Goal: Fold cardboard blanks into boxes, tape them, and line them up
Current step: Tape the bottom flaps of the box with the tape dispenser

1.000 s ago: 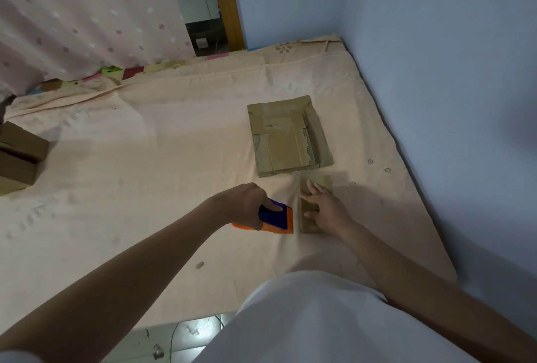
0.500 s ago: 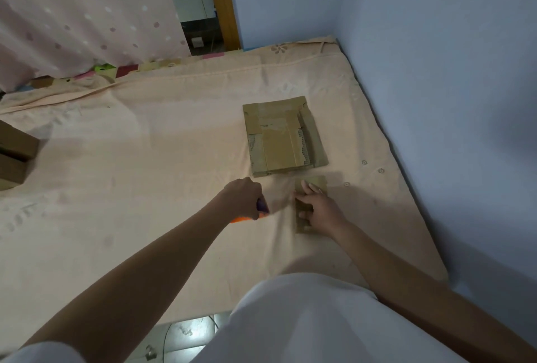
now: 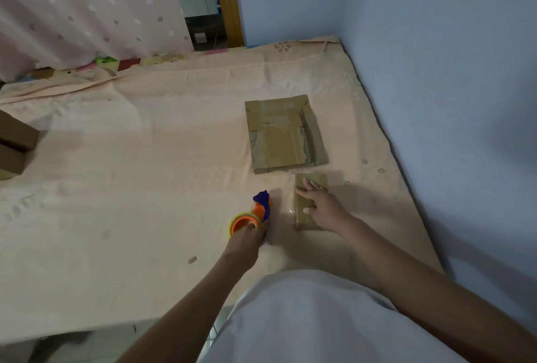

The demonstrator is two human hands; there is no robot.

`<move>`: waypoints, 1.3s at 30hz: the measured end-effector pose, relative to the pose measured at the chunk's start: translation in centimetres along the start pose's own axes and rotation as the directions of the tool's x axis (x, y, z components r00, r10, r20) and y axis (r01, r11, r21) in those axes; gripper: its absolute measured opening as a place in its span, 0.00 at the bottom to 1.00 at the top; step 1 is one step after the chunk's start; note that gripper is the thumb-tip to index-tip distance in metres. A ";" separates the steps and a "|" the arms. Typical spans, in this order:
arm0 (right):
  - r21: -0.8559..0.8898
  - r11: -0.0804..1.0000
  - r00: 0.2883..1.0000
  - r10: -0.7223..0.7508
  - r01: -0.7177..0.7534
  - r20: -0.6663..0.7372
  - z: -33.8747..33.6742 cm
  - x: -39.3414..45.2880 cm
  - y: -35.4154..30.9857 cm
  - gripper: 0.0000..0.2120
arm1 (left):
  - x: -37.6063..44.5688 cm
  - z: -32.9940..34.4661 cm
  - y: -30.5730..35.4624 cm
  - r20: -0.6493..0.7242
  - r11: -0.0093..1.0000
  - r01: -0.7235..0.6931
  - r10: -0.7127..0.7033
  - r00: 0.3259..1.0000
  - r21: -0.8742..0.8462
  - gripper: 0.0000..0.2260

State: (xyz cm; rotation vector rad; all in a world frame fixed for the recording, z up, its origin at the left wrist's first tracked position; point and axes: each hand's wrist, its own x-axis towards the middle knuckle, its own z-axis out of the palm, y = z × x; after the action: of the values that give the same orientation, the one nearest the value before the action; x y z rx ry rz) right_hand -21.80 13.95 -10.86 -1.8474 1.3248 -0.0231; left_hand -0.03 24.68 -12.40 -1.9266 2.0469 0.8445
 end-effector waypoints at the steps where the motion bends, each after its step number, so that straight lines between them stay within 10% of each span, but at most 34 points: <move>1: -0.006 1.000 1.000 0.003 -0.003 0.012 -0.2 0.0 0.0 0.34 | 0.0 0.4 0.4 -0.041 0.999 0.018 -0.017 0.999 0.027 0.26; 4: -0.019 1.000 1.000 0.008 -0.008 0.022 -0.5 -0.1 0.0 0.33 | 0.4 -0.3 2.2 -0.268 0.986 0.134 -0.103 0.958 0.101 0.16; 7: -0.009 1.000 1.000 0.009 -0.009 0.016 -0.4 -0.2 -0.1 0.33 | 1.2 -2.2 4.7 -0.305 0.961 0.127 -0.201 0.931 -0.247 0.11; 12: -0.030 1.000 1.000 0.011 -0.010 0.019 -0.5 -0.3 -0.2 0.33 | 2.5 -2.4 6.6 0.183 0.232 0.291 -0.397 0.900 -0.928 0.12; 16: -0.038 0.999 1.000 0.013 -0.013 0.018 -0.6 -0.4 -0.4 0.33 | 2.7 -2.0 6.7 0.265 0.027 0.294 -0.358 0.895 -0.955 0.06; 39: -0.087 0.996 1.000 0.012 -0.010 0.022 -0.2 -0.4 -0.4 0.35 | 4.8 0.0 7.5 0.452 -0.247 0.380 -0.405 0.795 -0.891 0.07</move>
State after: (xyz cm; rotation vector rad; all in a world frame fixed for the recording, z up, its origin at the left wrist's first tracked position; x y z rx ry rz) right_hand -21.74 14.19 -10.29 -1.9078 1.3385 0.0622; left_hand -7.85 20.48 -12.97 -2.8058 0.0435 2.5596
